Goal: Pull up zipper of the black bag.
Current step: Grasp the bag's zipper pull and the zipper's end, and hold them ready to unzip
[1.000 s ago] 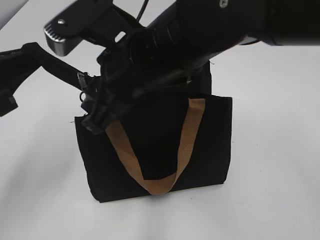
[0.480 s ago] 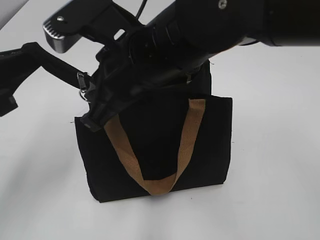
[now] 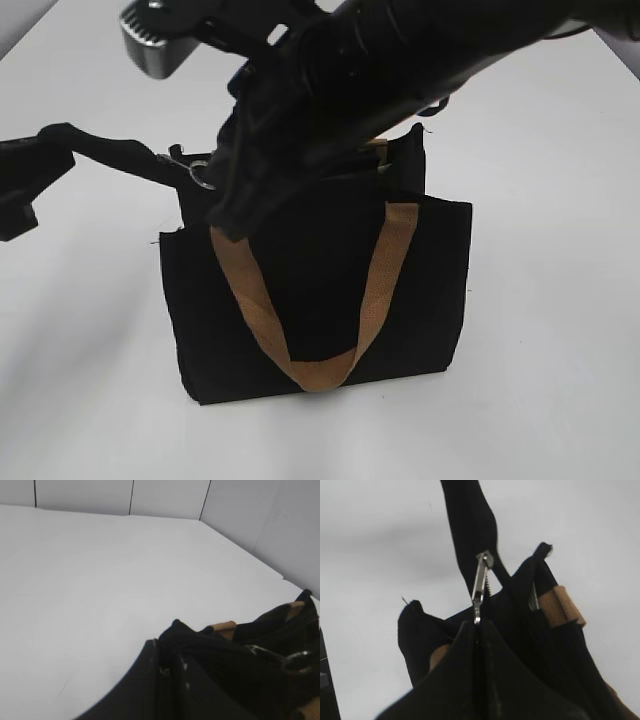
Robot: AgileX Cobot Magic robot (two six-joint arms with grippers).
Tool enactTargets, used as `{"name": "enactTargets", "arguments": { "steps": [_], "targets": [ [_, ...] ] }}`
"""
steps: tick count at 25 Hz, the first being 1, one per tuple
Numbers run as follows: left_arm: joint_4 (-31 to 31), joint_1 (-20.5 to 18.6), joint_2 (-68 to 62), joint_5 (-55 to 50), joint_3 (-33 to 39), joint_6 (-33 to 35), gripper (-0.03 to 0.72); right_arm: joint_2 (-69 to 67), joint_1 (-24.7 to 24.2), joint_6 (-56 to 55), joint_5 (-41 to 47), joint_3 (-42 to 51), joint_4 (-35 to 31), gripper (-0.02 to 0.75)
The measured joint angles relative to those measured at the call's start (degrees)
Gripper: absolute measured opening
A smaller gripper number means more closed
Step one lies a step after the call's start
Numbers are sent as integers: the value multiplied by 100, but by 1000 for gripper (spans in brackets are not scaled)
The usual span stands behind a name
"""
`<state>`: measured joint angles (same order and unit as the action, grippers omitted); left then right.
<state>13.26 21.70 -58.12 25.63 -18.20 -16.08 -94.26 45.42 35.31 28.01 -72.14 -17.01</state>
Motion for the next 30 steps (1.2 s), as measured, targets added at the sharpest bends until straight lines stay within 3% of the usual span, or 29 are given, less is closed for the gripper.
{"name": "enactTargets", "arguments": {
  "steps": [16,30],
  "targets": [
    [-649,41,0,-1001,0,0,29,157,-1349,-327,1440,-6,-130,-1],
    [-808,48,4,-1502,0,0,29,598,-2698,-911,2847,-6,-255,-1]
  ]
}}
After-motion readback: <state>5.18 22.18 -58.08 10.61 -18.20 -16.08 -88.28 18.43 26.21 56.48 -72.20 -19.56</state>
